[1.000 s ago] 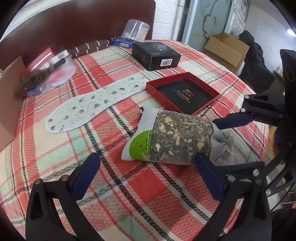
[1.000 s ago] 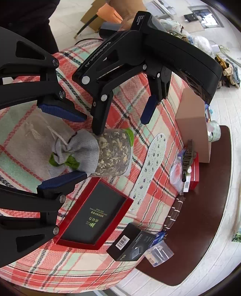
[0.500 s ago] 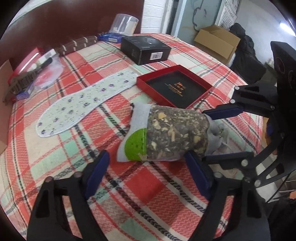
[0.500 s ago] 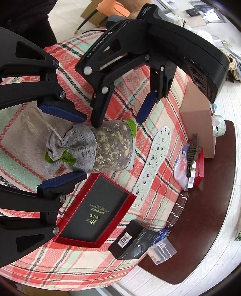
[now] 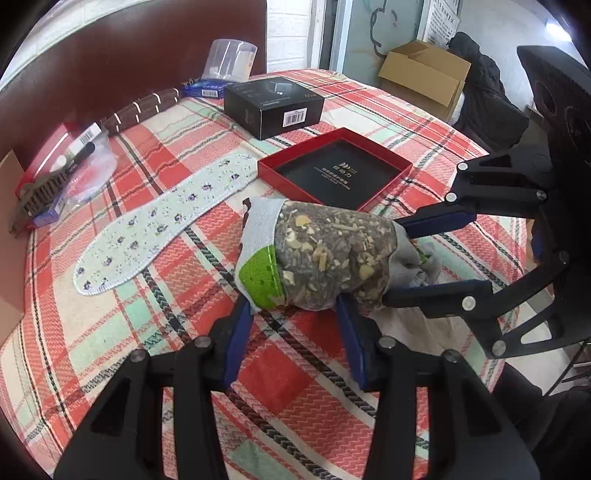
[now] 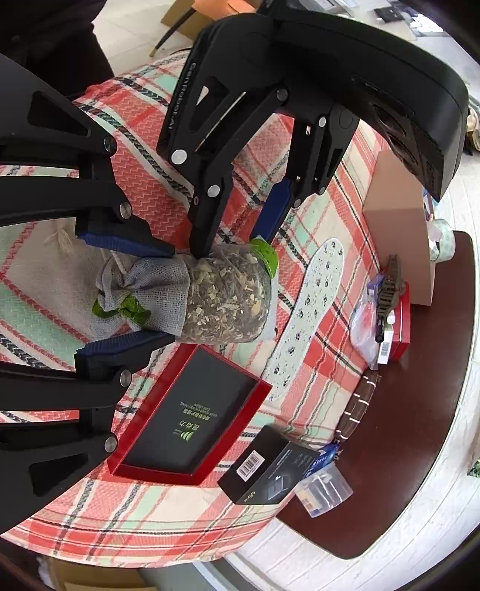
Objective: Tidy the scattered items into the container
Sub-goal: 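Grasp the grey seed bag with the right gripper and left gripper together, then carry the seed bag into the cardboard box and release it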
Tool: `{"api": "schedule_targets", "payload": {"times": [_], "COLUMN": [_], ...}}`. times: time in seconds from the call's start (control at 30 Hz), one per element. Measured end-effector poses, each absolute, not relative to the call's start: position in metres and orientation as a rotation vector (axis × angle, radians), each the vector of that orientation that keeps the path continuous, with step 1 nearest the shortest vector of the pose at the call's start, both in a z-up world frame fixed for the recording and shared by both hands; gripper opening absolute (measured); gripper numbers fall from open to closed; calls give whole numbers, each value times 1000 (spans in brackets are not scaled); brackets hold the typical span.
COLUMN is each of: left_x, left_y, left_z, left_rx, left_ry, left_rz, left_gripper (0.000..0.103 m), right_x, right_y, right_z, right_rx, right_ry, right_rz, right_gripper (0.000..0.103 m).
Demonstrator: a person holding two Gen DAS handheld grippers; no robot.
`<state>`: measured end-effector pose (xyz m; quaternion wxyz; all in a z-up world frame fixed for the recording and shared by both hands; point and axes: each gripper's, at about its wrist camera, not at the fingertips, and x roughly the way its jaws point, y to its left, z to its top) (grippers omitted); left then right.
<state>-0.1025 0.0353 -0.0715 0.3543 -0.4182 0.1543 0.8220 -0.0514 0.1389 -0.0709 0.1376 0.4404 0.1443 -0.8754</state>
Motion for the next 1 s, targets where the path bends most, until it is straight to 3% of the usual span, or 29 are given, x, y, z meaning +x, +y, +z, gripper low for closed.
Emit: {"api": "schedule_targets", "payload": {"times": [0.57, 1.0], "left_x": [-95, -112], "left_y": [26, -47], "left_z": [-32, 32], "left_rx": [-1000, -908], "left_ry": [413, 399], "left_rz": [2226, 2437], "left_gripper": [45, 45], "right_x": [-50, -91], "right_y": [128, 67], "right_z": [-33, 26], "right_rx": [1172, 947], "right_ry": [457, 577], "right_rz": [-2588, -2580], "right_gripper": [38, 38]}}
